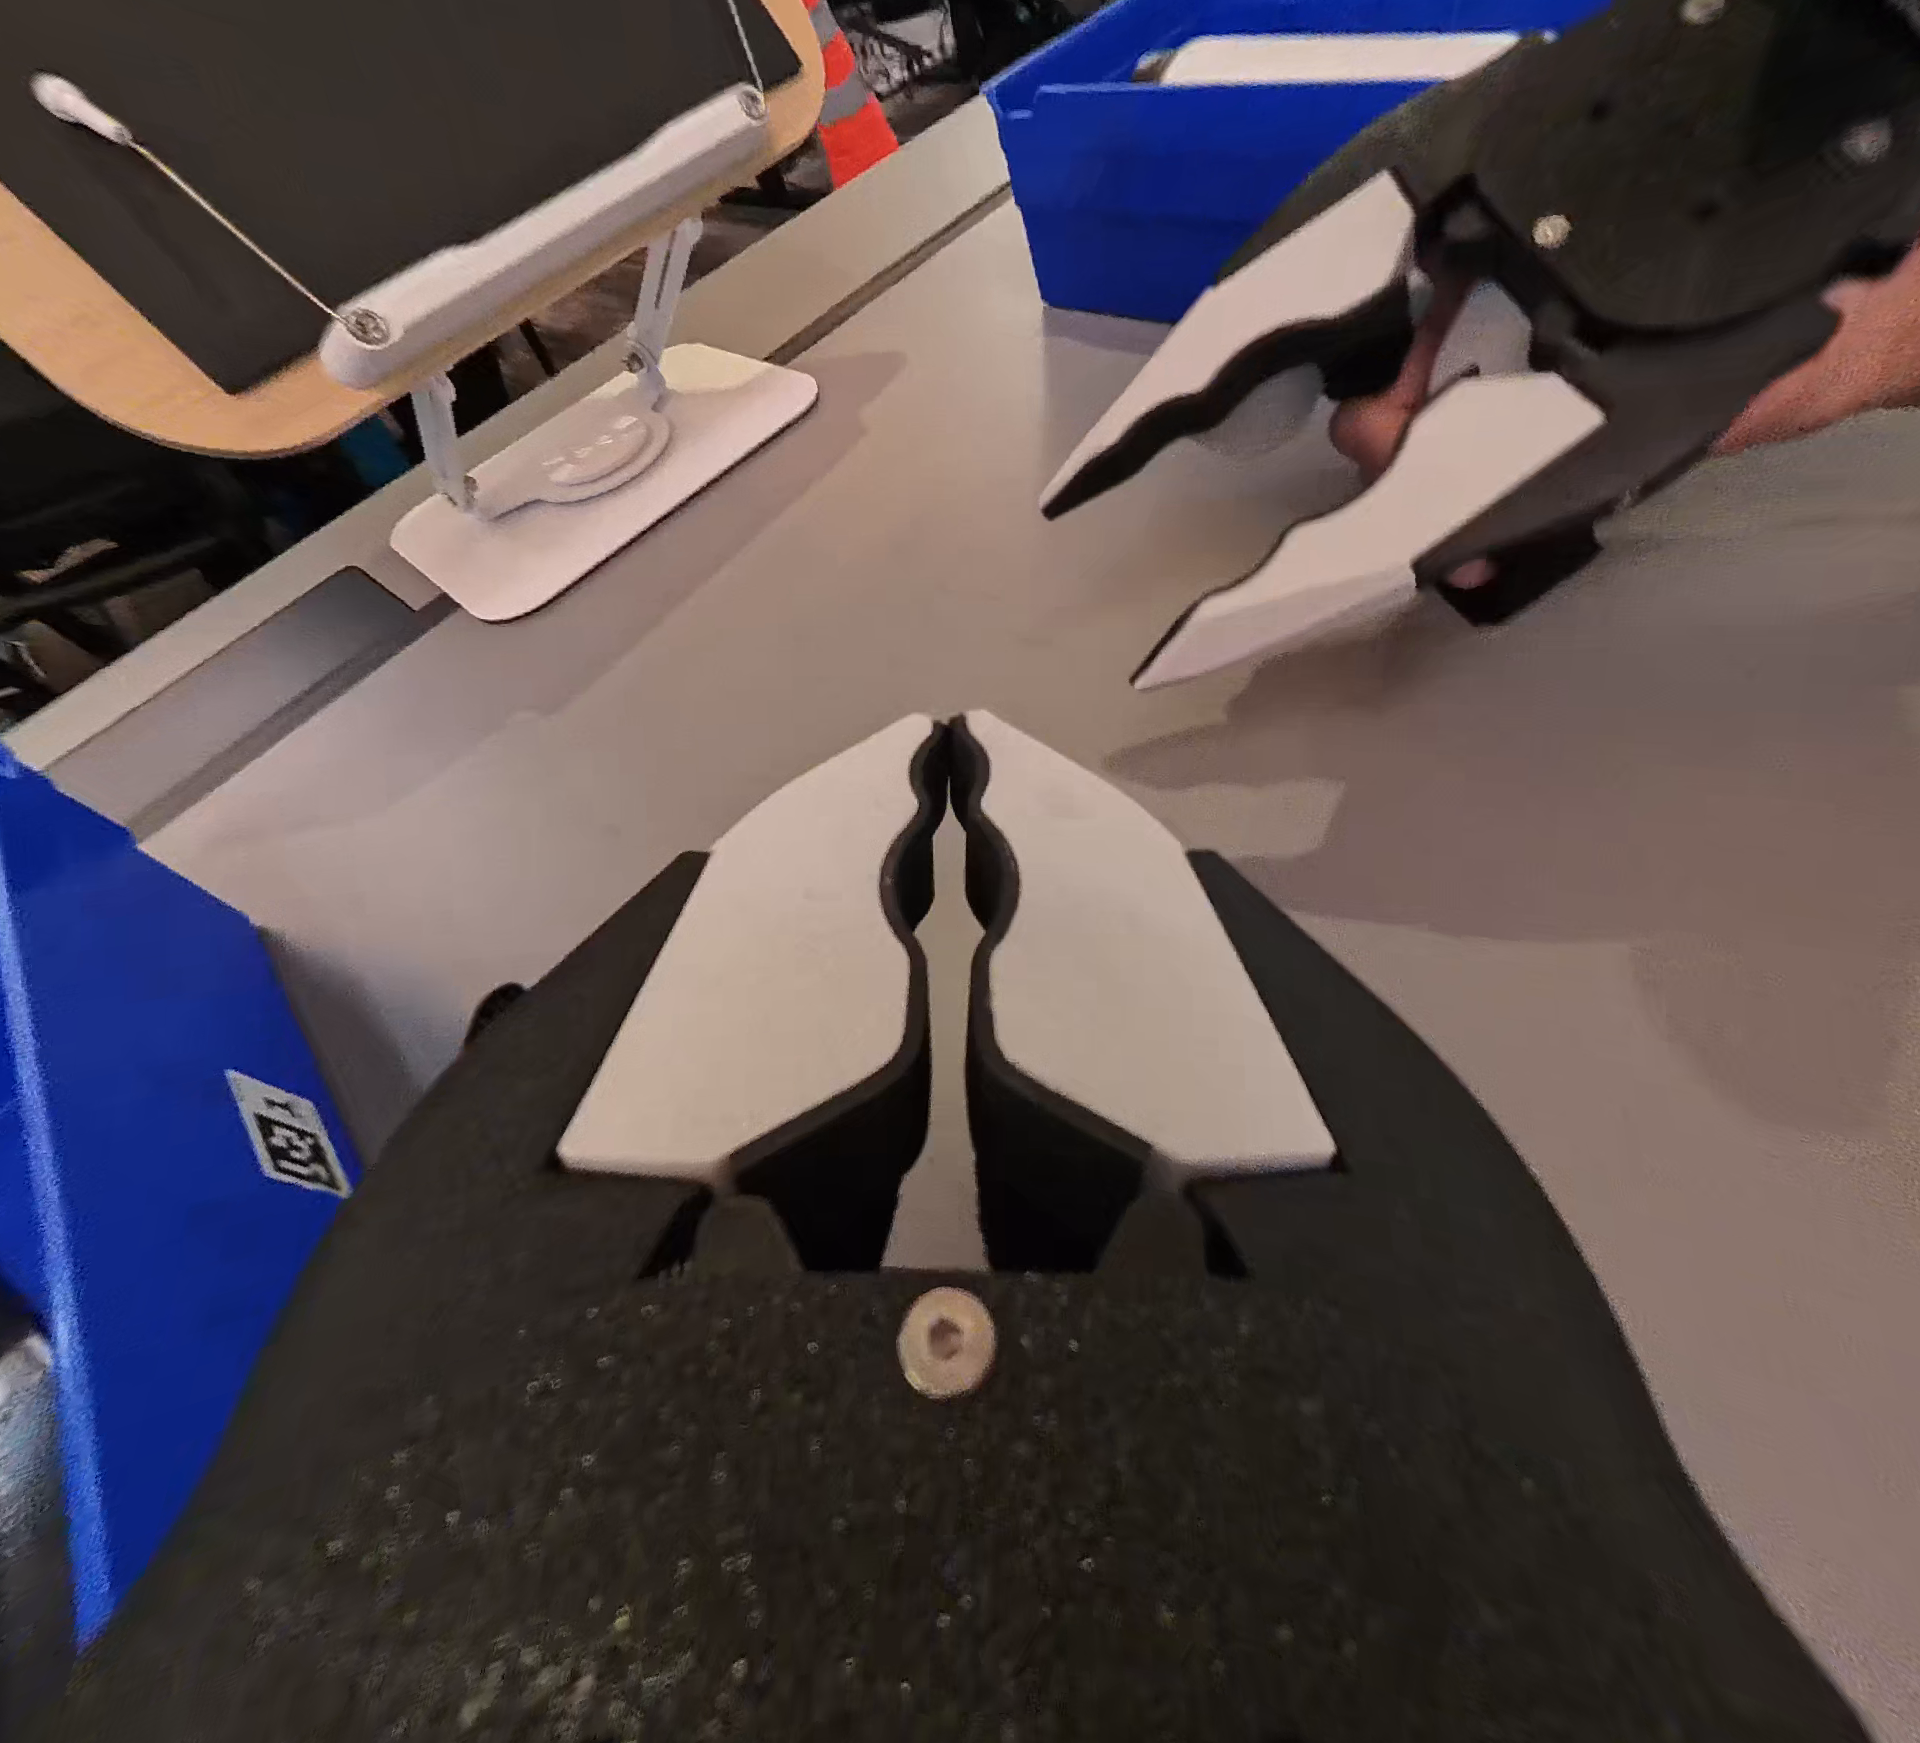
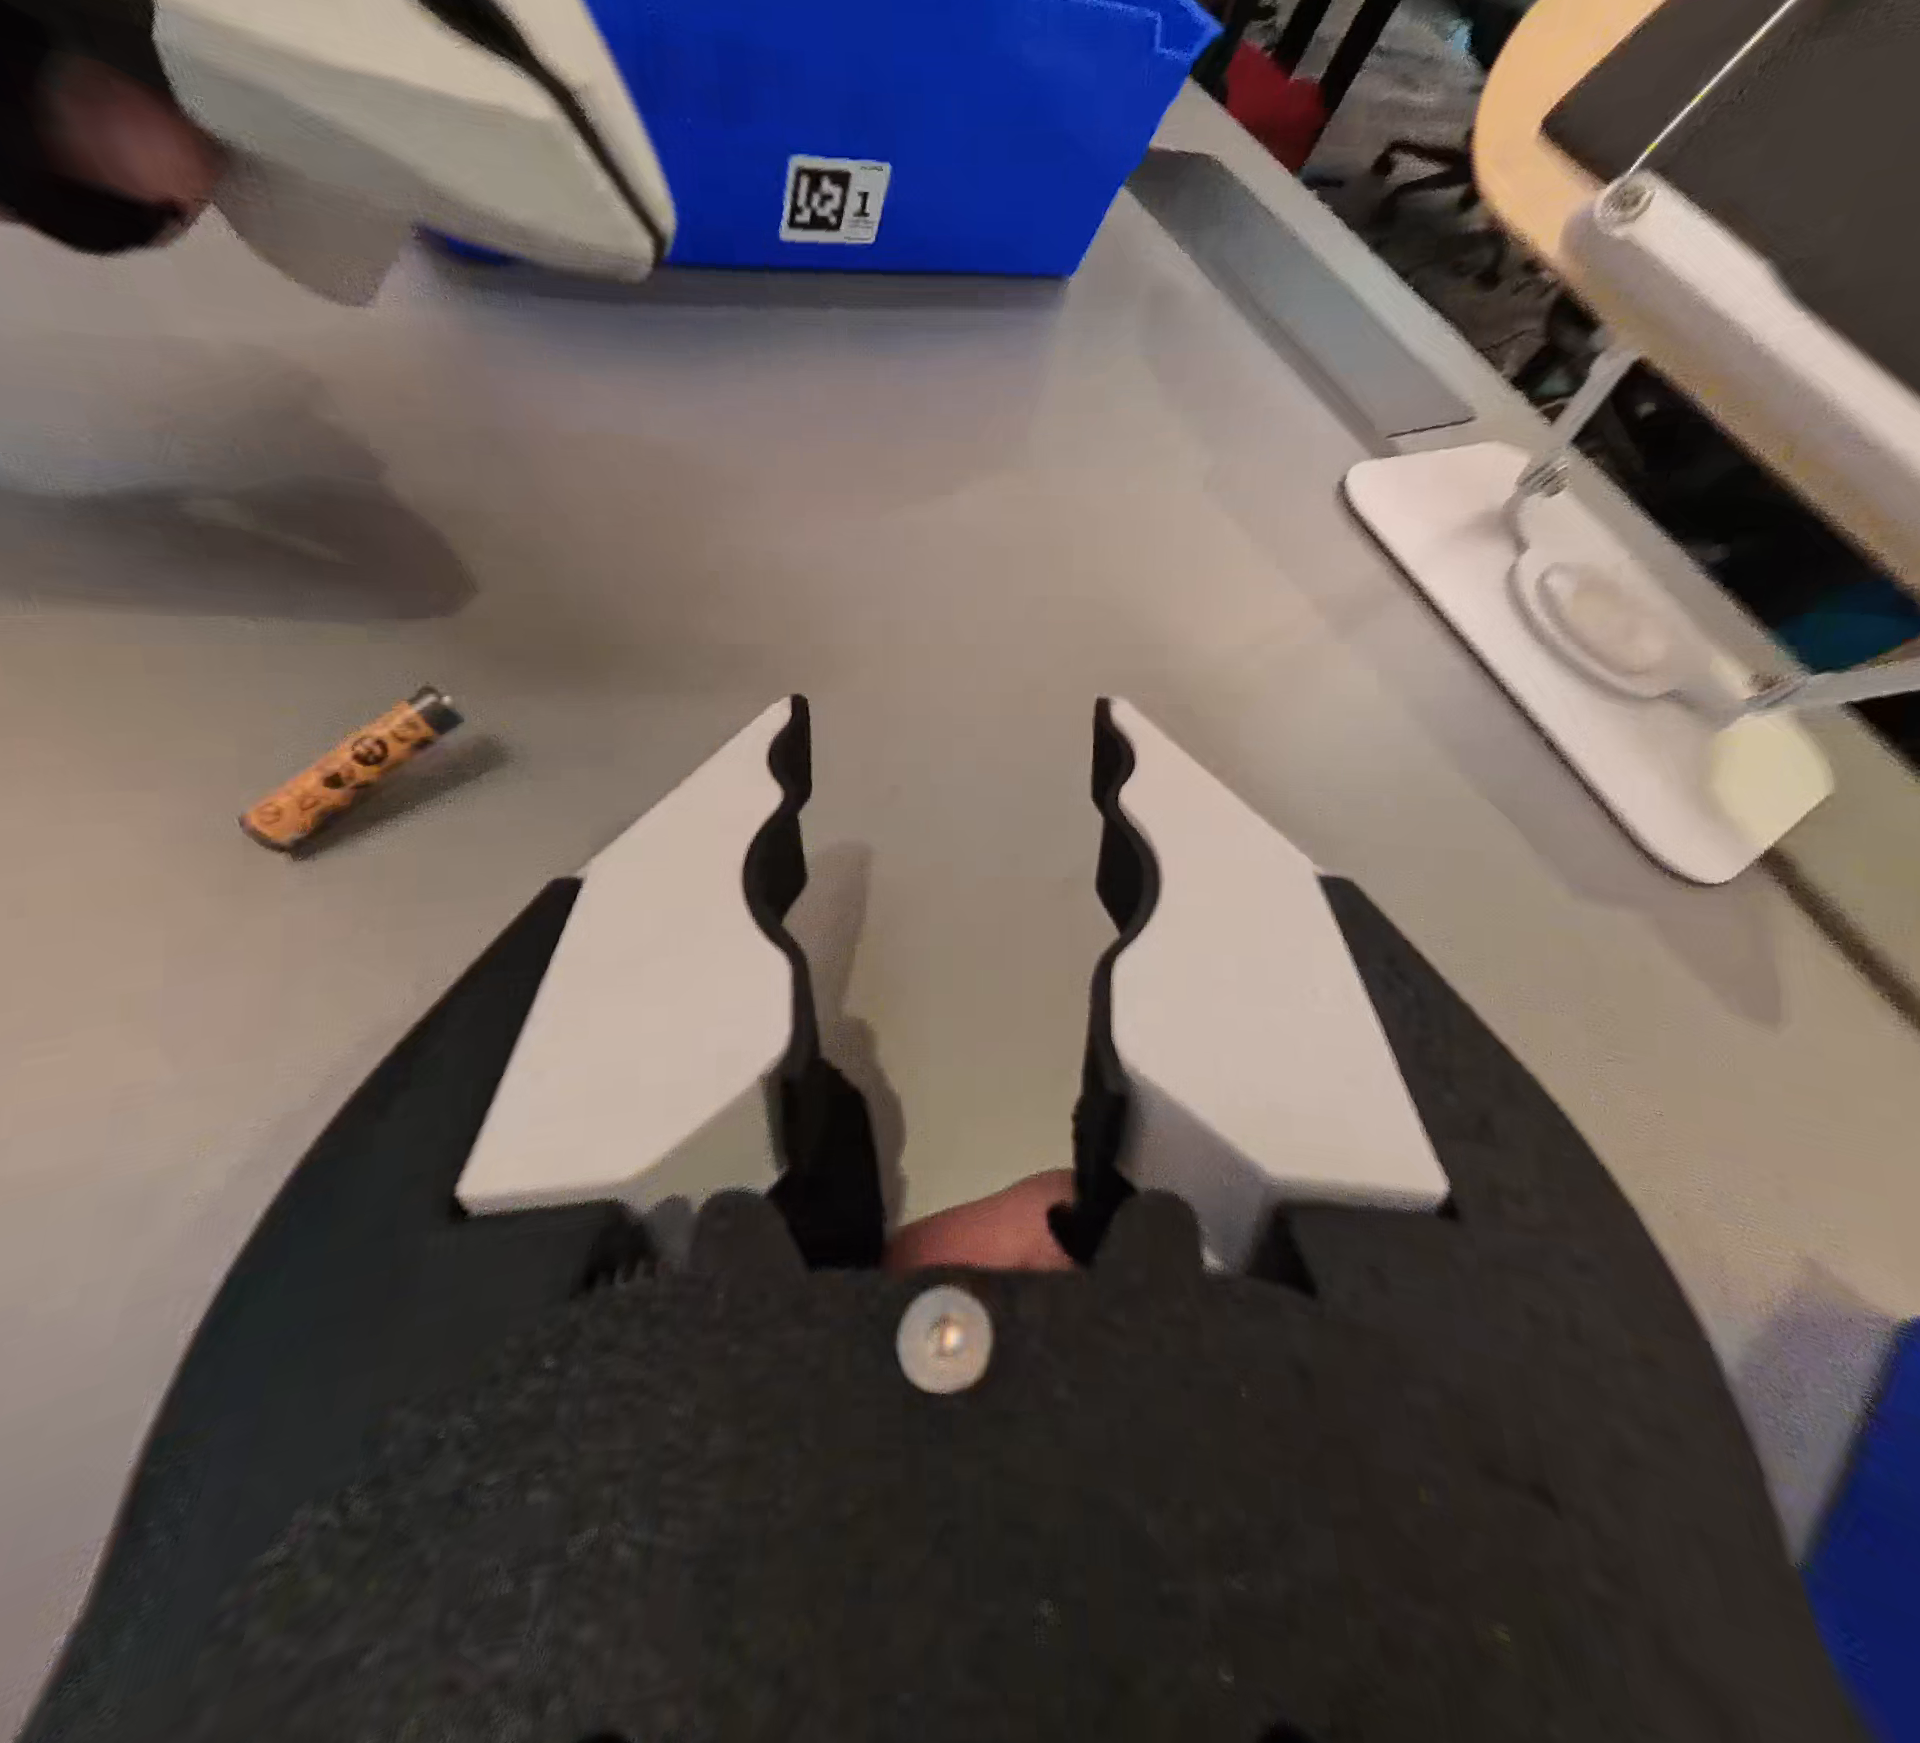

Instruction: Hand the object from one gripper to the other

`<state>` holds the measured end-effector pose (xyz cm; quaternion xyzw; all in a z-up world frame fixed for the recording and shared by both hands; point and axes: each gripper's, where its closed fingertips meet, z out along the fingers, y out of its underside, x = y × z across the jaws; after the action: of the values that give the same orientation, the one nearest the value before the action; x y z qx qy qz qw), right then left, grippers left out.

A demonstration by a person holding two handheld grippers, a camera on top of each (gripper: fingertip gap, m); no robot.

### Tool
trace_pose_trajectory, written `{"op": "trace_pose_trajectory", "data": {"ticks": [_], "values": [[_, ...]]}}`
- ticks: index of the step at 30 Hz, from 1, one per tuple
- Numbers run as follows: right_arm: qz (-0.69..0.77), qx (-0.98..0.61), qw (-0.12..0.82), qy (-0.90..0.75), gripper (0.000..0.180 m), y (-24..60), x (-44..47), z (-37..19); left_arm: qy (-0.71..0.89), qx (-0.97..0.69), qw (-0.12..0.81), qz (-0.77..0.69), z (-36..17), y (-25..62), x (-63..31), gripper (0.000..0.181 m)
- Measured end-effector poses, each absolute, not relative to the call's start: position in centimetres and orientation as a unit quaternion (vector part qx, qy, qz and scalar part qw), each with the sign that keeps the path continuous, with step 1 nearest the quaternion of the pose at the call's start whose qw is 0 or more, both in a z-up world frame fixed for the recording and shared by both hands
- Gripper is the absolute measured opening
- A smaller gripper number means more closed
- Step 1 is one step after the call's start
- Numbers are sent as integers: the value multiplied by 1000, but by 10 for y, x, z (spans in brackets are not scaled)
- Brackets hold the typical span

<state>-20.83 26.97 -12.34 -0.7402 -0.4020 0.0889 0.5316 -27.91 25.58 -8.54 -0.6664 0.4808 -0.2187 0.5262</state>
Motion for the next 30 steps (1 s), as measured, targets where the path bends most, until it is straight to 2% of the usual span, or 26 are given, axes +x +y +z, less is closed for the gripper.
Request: {"op": "trace_pose_trajectory", "data": {"ticks": [5,7,9,13,18,25,28,30], "values": [[140,-742,540,-372,54,266,-212,-112,494,-688,452,-280,-88,219,-289,1],[163,-738,539,-372,53,262,-215,-111,516,-692,401,-306,-97,191,-293,41],[174,-737,532,-379,53,260,-216,-117,557,-678,379,-295,-114,169,-297,55],[182,-738,516,-396,53,257,-218,-129,615,-684,346,-186,-155,167,-297,57],[196,-730,515,-403,50,253,-221,-127,618,-713,277,-178,-190,175,-299,69],[212,-734,498,-409,50,250,-224,-134,613,-713,260,-221,-192,178,-295,65],[221,-733,496,-409,50,248,-227,-134,624,-703,259,-224,-192,174,-293,46],[227,-734,494,-407,50,247,-228,-134,623,-702,261,-225,-192,174,-293,46]]}}
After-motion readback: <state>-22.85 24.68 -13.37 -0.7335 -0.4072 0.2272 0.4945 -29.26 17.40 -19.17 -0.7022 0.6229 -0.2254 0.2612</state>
